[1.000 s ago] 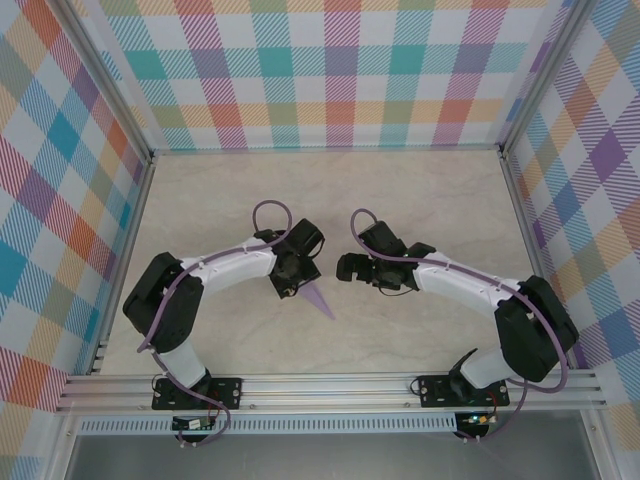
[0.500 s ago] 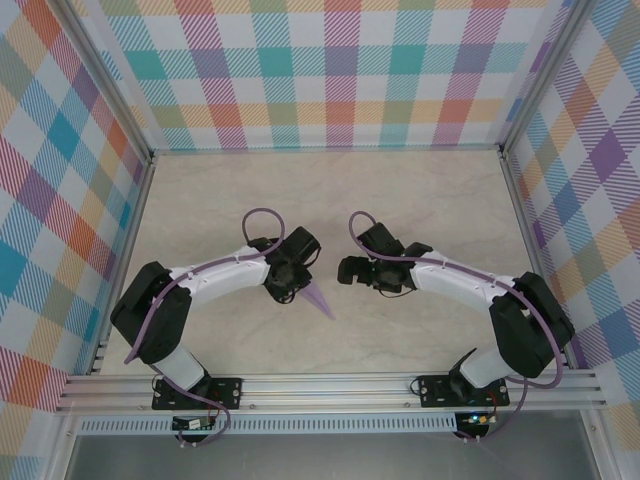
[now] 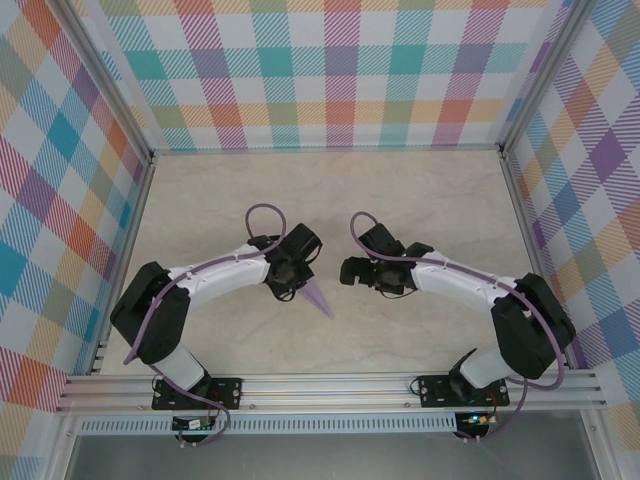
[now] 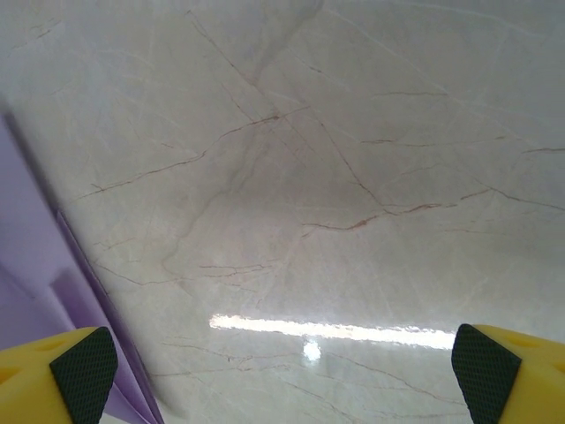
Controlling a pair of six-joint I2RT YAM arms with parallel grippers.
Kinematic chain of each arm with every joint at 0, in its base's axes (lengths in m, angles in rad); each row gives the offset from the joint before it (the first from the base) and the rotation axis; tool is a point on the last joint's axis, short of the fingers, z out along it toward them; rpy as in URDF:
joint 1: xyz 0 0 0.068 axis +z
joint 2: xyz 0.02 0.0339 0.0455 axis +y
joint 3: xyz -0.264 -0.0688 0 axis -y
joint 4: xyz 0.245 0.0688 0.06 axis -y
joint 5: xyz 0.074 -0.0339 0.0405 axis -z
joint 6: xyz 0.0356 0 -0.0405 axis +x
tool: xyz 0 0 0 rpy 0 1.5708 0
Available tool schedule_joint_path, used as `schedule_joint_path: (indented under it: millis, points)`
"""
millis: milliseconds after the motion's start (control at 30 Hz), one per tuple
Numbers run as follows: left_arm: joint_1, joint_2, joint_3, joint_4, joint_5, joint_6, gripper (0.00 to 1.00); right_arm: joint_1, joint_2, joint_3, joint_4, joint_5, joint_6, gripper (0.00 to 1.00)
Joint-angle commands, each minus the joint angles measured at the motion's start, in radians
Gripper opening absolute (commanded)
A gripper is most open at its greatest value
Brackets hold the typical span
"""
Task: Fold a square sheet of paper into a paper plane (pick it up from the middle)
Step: Turn over a paper plane at the center of the table, then move the paper plane to the center of the table.
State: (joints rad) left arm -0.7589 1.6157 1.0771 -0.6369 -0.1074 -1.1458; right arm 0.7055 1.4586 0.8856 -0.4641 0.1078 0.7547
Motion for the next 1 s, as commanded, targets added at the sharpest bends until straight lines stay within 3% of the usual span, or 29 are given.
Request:
schedule_joint_path:
  millis: [0, 267, 433, 567, 800, 967]
  points:
    - [-0.009, -0.080, 0.089, -0.022, -0.014, 0.141, 0.00, -0.008, -0.096, 0.038, -0.063, 0.067, 0.029, 1.00]
    - [-0.004, -0.123, 0.133, 0.174, 0.202, 0.328, 0.00, -0.023, -0.259, 0.059, -0.134, 0.139, 0.039, 1.00]
    - [0.010, -0.100, 0.031, 0.383, 0.319, 0.335, 0.00, -0.024, -0.292, 0.031, -0.083, 0.095, 0.006, 0.99]
    - [0.022, -0.051, -0.076, 0.559, 0.396, 0.330, 0.00, -0.024, -0.256, 0.005, -0.025, 0.001, -0.022, 0.91]
    - [0.044, -0.045, -0.253, 0.696, 0.373, 0.299, 0.00, -0.013, -0.128, -0.006, 0.057, -0.180, -0.062, 0.69]
    - [0.073, -0.120, -0.361, 0.671, 0.318, 0.294, 0.00, 0.042, -0.038, 0.032, 0.032, -0.185, -0.082, 0.61]
